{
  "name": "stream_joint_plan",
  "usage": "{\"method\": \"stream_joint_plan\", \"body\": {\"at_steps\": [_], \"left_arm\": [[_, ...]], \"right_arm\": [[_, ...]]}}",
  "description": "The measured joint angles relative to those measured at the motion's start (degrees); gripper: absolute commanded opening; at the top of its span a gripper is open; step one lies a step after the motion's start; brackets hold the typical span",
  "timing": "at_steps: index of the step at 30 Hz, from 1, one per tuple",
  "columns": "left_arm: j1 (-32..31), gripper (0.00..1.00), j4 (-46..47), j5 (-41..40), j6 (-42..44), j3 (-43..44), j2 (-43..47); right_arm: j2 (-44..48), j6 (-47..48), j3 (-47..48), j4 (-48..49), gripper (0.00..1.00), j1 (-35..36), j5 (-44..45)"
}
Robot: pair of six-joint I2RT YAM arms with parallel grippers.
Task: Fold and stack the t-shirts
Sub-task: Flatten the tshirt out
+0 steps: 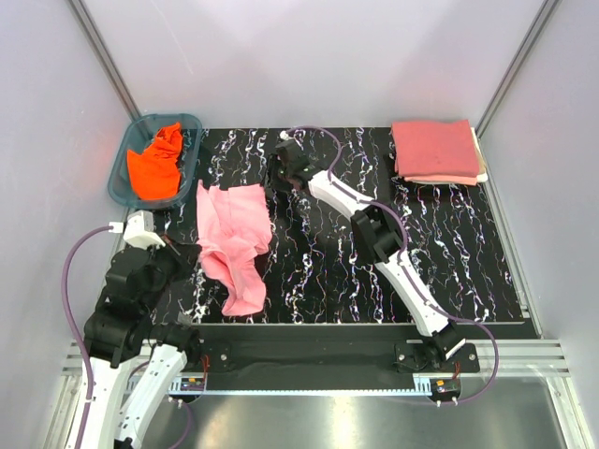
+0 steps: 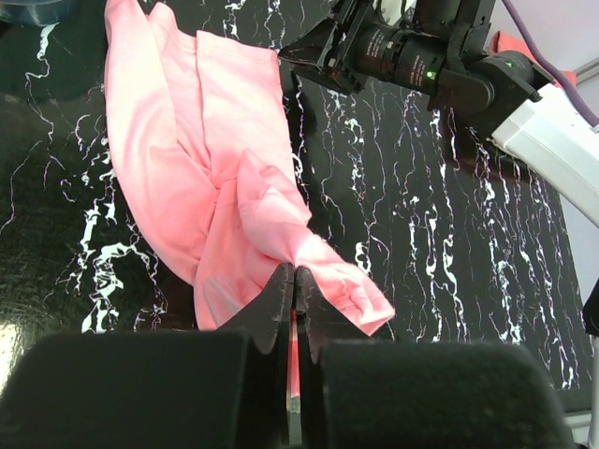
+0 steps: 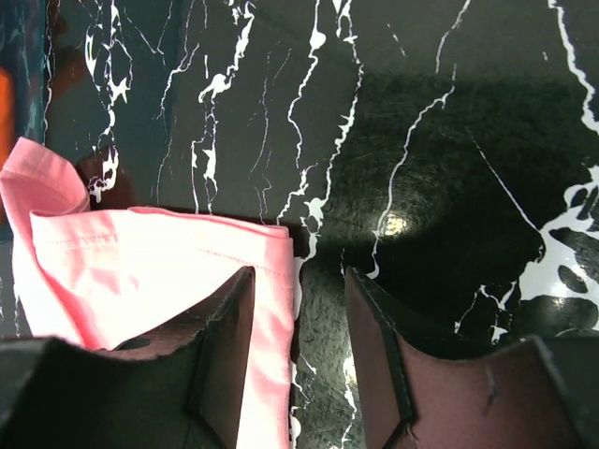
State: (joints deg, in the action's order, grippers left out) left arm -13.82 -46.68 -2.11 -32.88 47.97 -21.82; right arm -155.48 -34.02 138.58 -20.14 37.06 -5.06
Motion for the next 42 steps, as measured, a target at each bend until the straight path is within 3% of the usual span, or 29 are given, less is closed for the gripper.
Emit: {"method": "stream_joint_plan", "body": {"at_steps": [12,15,17,18,19,20,28,32,38,42], "left_arm": [[0.00,0.00,-0.04,-0.11,0.02,-0.11,0.00],[0.00,0.00,-0.04,-0.17,0.02,-0.11,0.00],[0.00,0.00,-0.04,-0.28,0.02,-0.11,0.00],[0.00,0.00,-0.04,-0.33,0.02,-0.11,0.00],[0.00,0.00,-0.04,-0.33,0.02,-0.11,0.00],[0.00,0.00,-0.04,-0.42,0.02,-0.11,0.00],[0.00,0.00,0.81,-3.10,0.81,0.83,-1.60],[0.00,0.00,3.34,-3.54,2.84,7.89,-9.75],[0.02,0.00,8.92,-5.51,9.25,22.45,-23.58],[1.09,0.00,9.01,-6.05,12.11,29.53,-29.81]], "right_arm": [[-1.16,3.98,3.02,-2.84,0.44,2.97,4.90],[-1.46,4.55,3.63,-3.56,0.36,3.69,6.12],[-1.86,4.81,4.22,-3.80,0.23,3.93,6.58],[-2.14,4.83,4.50,-3.82,0.11,3.96,6.62],[-2.32,4.87,4.79,-4.07,0.11,3.98,6.73],[-2.58,4.96,5.20,-4.42,0.00,3.98,6.80],[-0.74,6.88,4.55,-8.28,0.00,3.74,9.81],[11.41,7.34,-6.71,-14.95,0.00,2.12,13.25],[48.37,7.65,-31.91,-18.25,0.00,-5.38,18.21],[68.59,8.00,-37.20,-19.76,0.00,-10.36,23.17]]}}
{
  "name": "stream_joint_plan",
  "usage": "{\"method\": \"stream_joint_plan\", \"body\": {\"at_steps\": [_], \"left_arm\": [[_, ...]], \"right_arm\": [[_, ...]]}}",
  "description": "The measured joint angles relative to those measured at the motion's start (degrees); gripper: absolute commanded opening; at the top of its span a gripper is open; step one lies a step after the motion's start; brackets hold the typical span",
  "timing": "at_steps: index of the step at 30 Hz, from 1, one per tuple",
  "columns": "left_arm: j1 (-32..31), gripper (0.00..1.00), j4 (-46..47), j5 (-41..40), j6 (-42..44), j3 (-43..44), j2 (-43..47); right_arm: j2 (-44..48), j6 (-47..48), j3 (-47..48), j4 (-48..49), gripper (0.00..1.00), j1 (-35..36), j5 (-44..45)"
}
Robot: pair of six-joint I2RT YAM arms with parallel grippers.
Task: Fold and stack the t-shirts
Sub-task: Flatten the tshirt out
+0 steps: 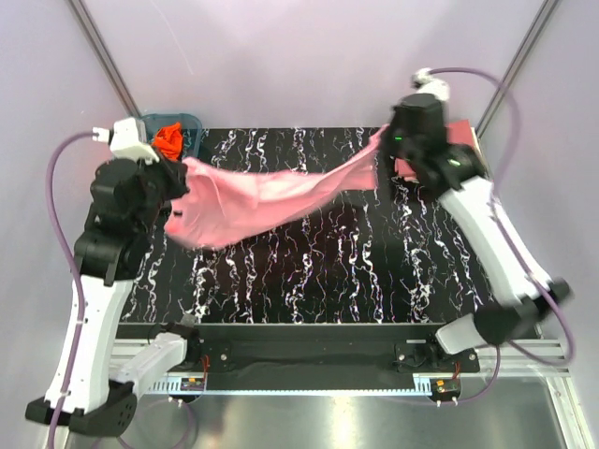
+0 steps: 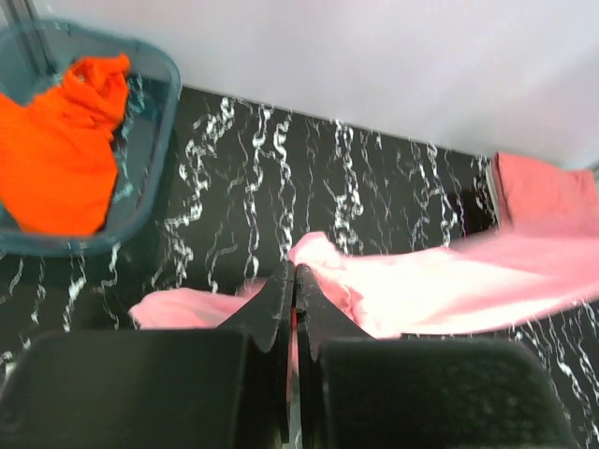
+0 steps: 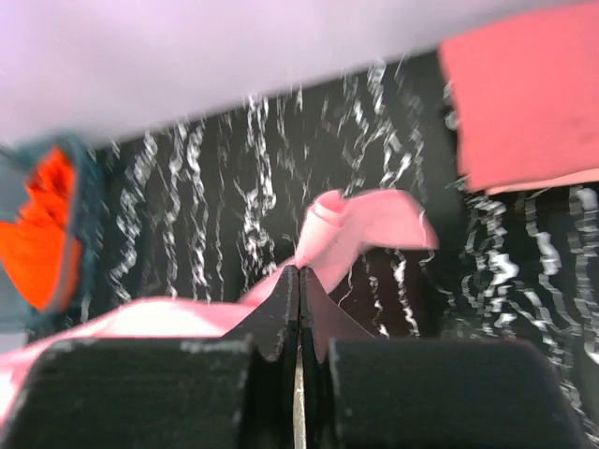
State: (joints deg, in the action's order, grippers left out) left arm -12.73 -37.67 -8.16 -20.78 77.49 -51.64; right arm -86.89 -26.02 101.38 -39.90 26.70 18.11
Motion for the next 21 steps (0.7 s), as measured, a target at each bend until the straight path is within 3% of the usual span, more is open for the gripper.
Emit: {"method": "stream_joint_plan", "body": {"at_steps": [3,6,13,16,21], "left_arm": [[0.70,0.00,0.42,0.81,0.44,2.73,-2.12],[0.79,0.00,1.20,3.06,-0.48,0.00,-0.42],[0.81,0.00,0.92,12.00,-5.81,-24.30,7.56],[0.94,0.00,-0.85,15.32,-7.48,-30.34,4.42],[1.20,0.00,-1.64,17.42,-8.33,-29.97,-3.21]], "right_arm": [[10.16,0.28,-2.08,-2.36,0.00,-0.15,3.02],[18.12,-0.50,-7.82,-5.99,0.00,0.20,4.02],[33.46,-8.17,-35.67,-11.93,0.00,0.26,0.15],[37.68,-10.91,-43.78,-14.43,0.00,0.31,-2.05],[38.66,-11.82,-45.27,-14.71,0.00,0.31,-0.31]]}}
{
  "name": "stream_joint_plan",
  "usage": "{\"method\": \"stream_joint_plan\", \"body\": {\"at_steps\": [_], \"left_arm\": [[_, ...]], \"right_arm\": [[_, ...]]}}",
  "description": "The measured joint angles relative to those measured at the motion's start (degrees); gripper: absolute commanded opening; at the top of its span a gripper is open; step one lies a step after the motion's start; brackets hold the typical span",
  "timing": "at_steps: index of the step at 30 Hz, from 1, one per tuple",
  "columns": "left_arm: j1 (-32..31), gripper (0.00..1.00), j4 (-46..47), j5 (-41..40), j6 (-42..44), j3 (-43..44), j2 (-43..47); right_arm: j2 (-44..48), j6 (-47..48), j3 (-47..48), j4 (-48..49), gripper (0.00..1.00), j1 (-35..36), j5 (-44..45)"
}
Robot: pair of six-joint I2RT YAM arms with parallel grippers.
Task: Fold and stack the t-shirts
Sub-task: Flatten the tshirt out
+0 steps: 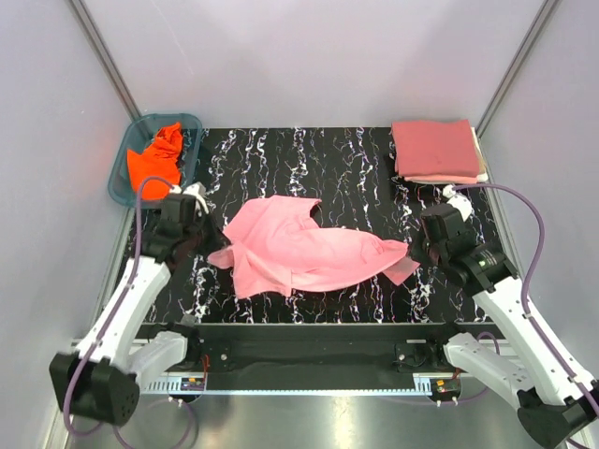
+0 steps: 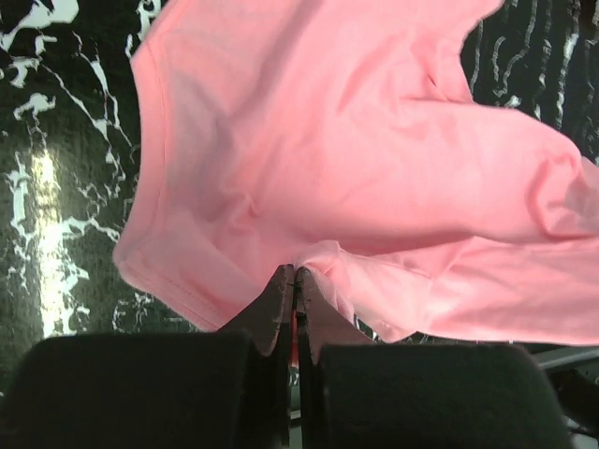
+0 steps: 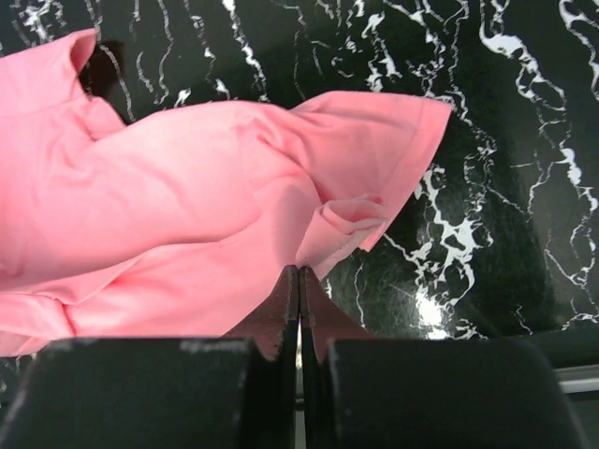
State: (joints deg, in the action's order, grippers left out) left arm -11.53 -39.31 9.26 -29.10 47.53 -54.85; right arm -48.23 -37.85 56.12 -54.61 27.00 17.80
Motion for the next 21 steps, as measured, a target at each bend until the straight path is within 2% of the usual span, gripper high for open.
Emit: {"method": "stream_joint_plan", "body": {"at_steps": [4,5,6,8,10,13,15,19,21], "left_arm": [[3.67,0.00,0.87,3.04,1.75,7.98,-13.35],[4.85,0.18,1.07,3.50,2.45,11.06,-17.88],[5.84,0.31,1.40,3.82,3.56,14.25,-21.97],[7.08,0.52,1.57,3.48,4.94,19.91,-28.57],[7.63,0.57,2.21,1.75,5.62,22.29,-31.50],[6.86,0.56,1.09,-1.70,6.12,19.06,-28.26],[5.44,0.51,0.96,-3.48,6.16,13.35,-21.66],[3.52,0.45,2.32,-1.95,4.22,1.22,-8.22],[3.52,0.45,4.02,-0.63,2.32,-4.70,-5.03]], "right_arm": [[-2.60,0.02,0.00,1.11,0.00,0.00,1.81],[-3.37,0.04,-0.04,1.44,0.00,0.00,2.12],[-4.00,0.04,-0.13,1.97,0.00,0.00,2.25],[-4.81,0.04,-0.39,3.02,0.00,0.00,2.21],[-5.16,0.04,-0.70,3.98,0.00,0.00,2.03],[-5.31,0.02,-1.16,5.16,0.00,0.00,1.49],[-5.27,0.02,-1.53,6.10,0.00,0.00,0.72],[-4.87,0.02,-2.38,7.43,0.00,0.00,-0.96],[-4.50,0.02,-2.73,8.04,0.00,0.00,-1.55]]}}
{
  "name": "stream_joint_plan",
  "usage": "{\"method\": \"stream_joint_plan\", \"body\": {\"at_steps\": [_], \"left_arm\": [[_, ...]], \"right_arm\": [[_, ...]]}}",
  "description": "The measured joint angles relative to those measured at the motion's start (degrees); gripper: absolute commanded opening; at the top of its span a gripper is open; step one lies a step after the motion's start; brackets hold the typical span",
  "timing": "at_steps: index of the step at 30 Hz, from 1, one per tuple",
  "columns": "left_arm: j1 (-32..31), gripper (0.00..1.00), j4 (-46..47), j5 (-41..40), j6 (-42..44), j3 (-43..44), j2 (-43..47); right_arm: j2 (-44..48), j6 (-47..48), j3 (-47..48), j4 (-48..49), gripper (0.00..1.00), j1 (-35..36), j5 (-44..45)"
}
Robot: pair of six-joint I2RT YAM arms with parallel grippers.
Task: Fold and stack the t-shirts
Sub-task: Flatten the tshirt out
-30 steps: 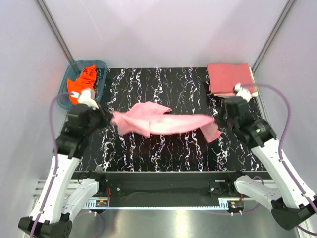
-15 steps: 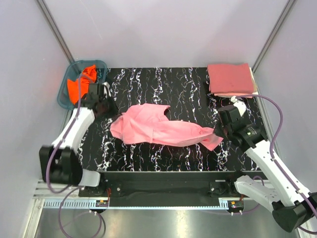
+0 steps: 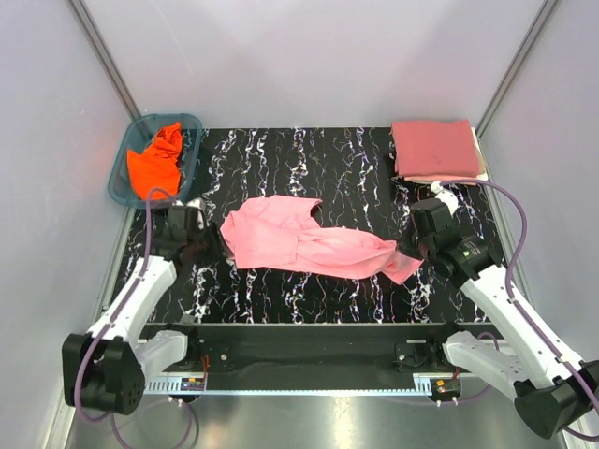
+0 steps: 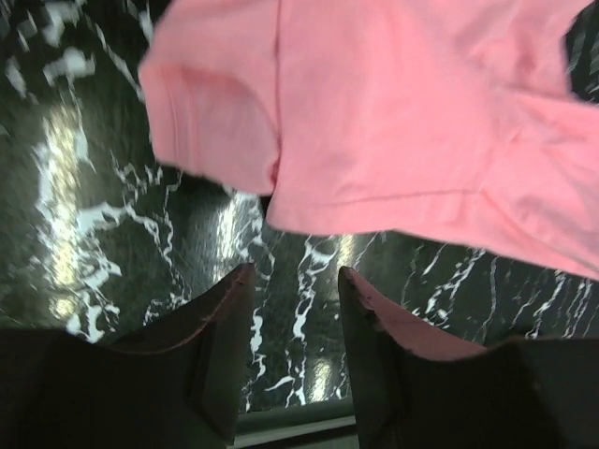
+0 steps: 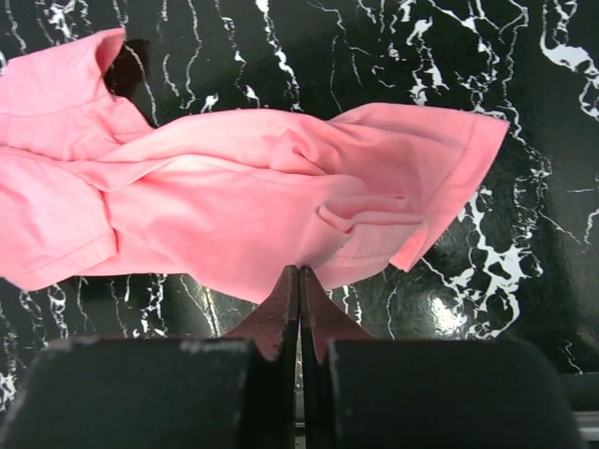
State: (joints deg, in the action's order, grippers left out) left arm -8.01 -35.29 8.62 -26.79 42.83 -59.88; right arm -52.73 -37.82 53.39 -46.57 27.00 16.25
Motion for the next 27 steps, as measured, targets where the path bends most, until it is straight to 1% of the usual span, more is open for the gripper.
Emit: {"method": "stream_joint_plan", "body": {"at_steps": [1,4,7,15,20,24,27], "left_arm": [[0.00,0.48,0.90,0.50,-1.07,-2.47,0.28],[0.00,0.50,3.45,1.38,-3.80,-7.58,-1.75],[0.00,0.48,6.38,1.51,-5.55,-10.36,-3.37],[0.00,0.43,15.45,1.16,-7.69,-12.31,-6.99],[0.00,0.43,17.81,0.70,-8.90,-14.01,-10.08],[0.00,0.43,19.91,0.17,-9.66,-14.08,-10.67],[0.00,0.40,21.64,0.17,-10.12,-14.12,-11.54]], "right_arm": [[0.17,0.02,-0.11,0.33,0.00,0.00,-0.31],[0.70,0.11,-0.17,1.14,0.00,0.00,-0.90],[0.92,0.28,-0.17,1.88,0.00,0.00,-0.98],[1.11,0.28,-0.35,2.43,0.00,0.00,-1.86],[1.11,0.28,-0.44,2.49,0.00,0.00,-2.12],[1.11,0.35,-0.44,2.64,0.00,0.00,-2.27],[1.11,0.48,-0.44,2.64,0.00,0.00,-2.27]]}}
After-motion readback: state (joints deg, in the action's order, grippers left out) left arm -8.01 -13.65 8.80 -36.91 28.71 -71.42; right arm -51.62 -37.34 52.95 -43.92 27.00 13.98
